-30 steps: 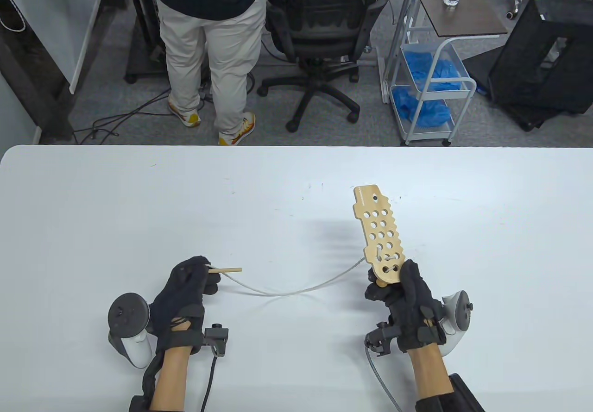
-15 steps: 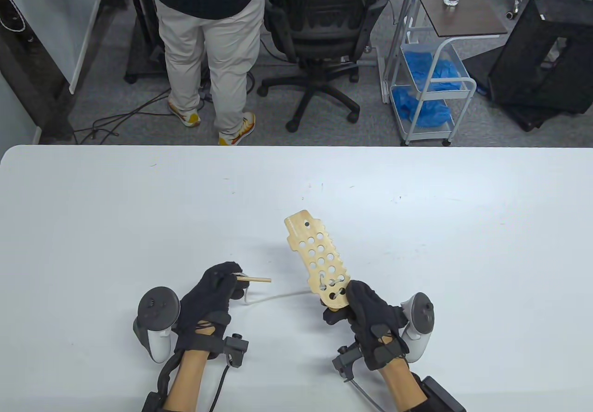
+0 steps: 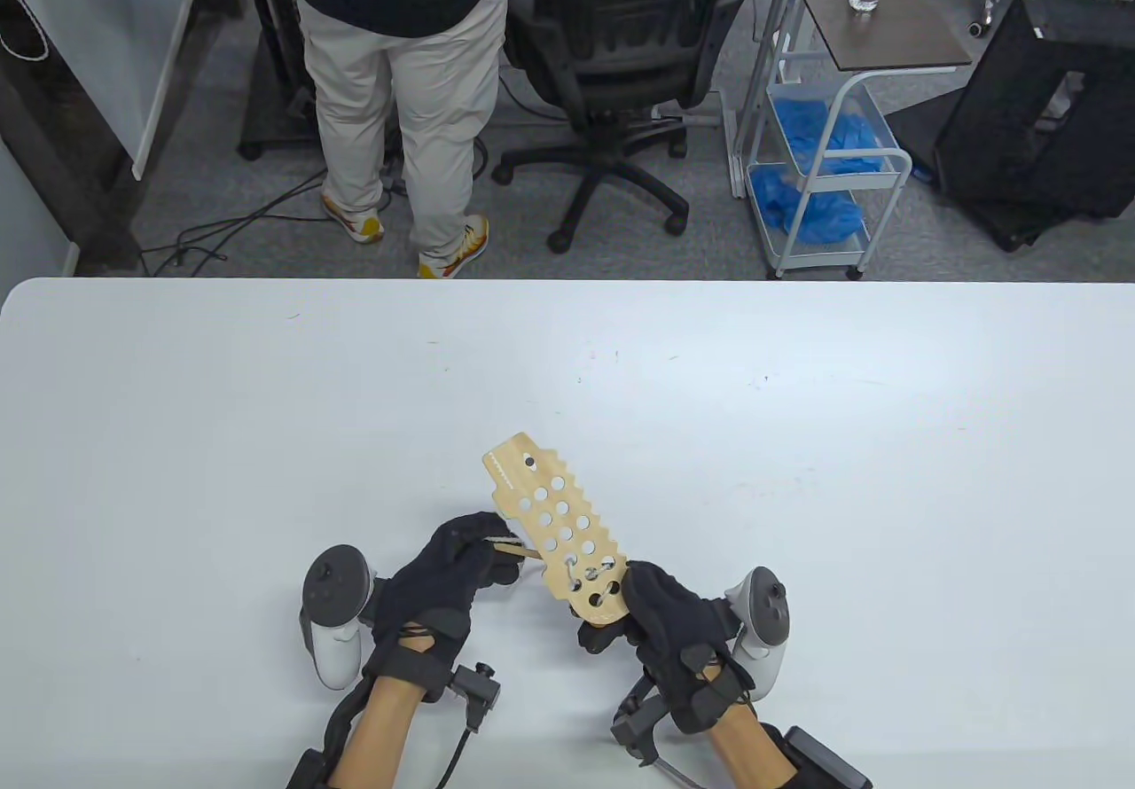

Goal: Remove rope from all holes on crocodile lacing toy

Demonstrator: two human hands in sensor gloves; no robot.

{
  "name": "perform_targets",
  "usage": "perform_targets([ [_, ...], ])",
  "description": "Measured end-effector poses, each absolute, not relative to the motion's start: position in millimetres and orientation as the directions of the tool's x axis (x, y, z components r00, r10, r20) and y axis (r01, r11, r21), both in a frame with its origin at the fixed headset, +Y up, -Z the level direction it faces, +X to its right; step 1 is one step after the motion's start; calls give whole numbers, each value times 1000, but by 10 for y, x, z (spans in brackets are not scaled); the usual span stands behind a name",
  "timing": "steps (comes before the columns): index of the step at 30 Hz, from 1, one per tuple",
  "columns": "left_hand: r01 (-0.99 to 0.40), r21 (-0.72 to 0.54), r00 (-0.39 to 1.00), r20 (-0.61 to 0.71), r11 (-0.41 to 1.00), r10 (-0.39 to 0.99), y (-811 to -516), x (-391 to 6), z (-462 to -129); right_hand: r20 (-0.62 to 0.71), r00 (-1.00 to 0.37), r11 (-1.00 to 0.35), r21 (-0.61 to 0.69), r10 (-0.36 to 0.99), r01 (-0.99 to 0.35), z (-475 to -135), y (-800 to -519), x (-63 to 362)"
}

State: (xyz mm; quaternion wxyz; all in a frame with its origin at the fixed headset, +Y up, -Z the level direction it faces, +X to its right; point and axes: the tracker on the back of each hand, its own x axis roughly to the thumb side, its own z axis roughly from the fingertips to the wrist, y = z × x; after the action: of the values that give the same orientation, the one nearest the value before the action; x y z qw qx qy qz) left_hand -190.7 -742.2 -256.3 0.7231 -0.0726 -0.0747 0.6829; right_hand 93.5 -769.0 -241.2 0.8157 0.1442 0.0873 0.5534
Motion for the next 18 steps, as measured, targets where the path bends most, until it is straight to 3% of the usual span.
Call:
perform_targets([
  [9, -913, -381, -114, -104, -145, 988, -7518, -1775, -2579, 34, 378, 330, 422, 925, -845, -2387, -7638, 847],
  [18, -907, -422, 44, -48, 20, 998, -7455, -1711, -2559, 46, 342, 293, 418, 938, -860, -2388, -7643, 850],
])
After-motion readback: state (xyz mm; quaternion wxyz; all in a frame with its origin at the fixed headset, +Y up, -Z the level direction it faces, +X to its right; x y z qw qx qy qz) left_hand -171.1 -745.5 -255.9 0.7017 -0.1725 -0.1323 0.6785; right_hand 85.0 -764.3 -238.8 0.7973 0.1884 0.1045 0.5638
